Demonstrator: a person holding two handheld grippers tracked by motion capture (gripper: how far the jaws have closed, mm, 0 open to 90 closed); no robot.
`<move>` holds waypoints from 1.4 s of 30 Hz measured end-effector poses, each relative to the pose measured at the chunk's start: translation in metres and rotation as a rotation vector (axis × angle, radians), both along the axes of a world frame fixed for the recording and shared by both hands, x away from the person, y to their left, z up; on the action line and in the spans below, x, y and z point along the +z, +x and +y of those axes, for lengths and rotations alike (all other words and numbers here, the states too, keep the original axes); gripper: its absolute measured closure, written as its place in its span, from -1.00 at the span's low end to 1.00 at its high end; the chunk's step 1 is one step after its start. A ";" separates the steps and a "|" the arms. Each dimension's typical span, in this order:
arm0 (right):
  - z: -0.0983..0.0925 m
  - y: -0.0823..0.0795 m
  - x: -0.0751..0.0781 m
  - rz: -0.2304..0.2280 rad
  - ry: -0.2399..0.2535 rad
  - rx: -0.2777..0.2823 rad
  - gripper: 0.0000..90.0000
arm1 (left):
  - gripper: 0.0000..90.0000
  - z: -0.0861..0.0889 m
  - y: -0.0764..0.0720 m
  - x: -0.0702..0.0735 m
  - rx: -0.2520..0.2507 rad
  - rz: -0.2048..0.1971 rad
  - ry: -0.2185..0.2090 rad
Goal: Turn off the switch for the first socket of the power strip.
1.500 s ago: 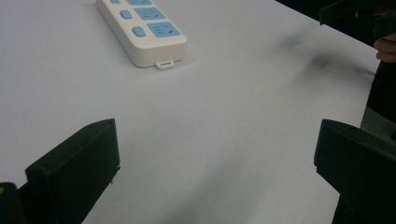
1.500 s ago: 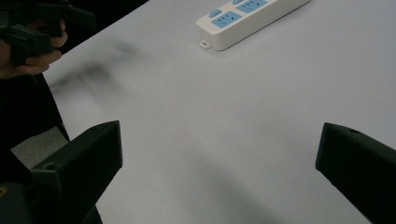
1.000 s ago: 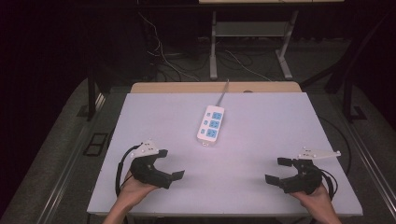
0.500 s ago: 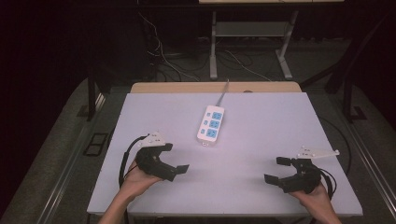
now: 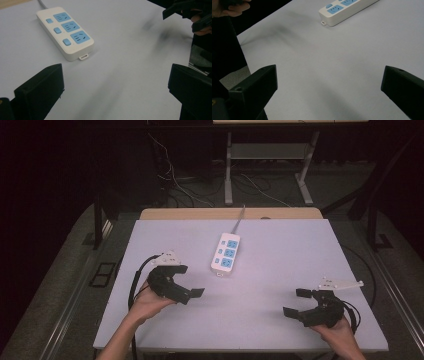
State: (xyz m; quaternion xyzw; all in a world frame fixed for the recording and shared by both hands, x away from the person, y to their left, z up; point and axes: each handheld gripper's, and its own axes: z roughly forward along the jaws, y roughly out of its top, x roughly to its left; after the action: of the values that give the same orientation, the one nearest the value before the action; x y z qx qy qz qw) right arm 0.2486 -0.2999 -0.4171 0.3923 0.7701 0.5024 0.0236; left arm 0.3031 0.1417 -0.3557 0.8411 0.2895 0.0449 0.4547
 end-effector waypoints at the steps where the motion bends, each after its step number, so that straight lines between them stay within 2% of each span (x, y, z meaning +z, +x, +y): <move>1: 0.000 0.000 0.000 0.000 0.002 -0.001 -0.99 | -1.00 0.000 0.002 0.001 0.001 0.001 0.001; 5: -0.001 0.000 0.000 -0.002 0.002 -0.001 -0.99 | -1.00 -0.003 0.011 0.006 -0.010 -0.001 0.017; 16: 0.000 0.000 0.000 -0.002 0.001 0.002 -0.99 | -1.00 -0.014 0.030 0.010 -0.022 0.006 0.026; 23: 0.000 0.000 -0.001 0.001 -0.001 0.004 -0.99 | -1.00 -0.026 0.044 0.008 -0.039 0.017 0.045; 30: -0.001 0.000 -0.001 0.003 0.000 0.004 -0.99 | -1.00 -0.037 0.058 0.013 -0.056 0.013 0.064; 42: -0.001 0.000 -0.001 0.002 0.002 0.007 -0.99 | -1.00 -0.047 0.079 0.021 -0.056 0.011 0.086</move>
State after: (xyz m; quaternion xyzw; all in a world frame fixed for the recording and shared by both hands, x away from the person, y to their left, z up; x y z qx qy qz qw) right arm 0.2491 -0.3007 -0.4179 0.3903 0.7710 0.5028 0.0208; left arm 0.3819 0.0945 -0.3345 0.8678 0.2661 0.0400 0.4178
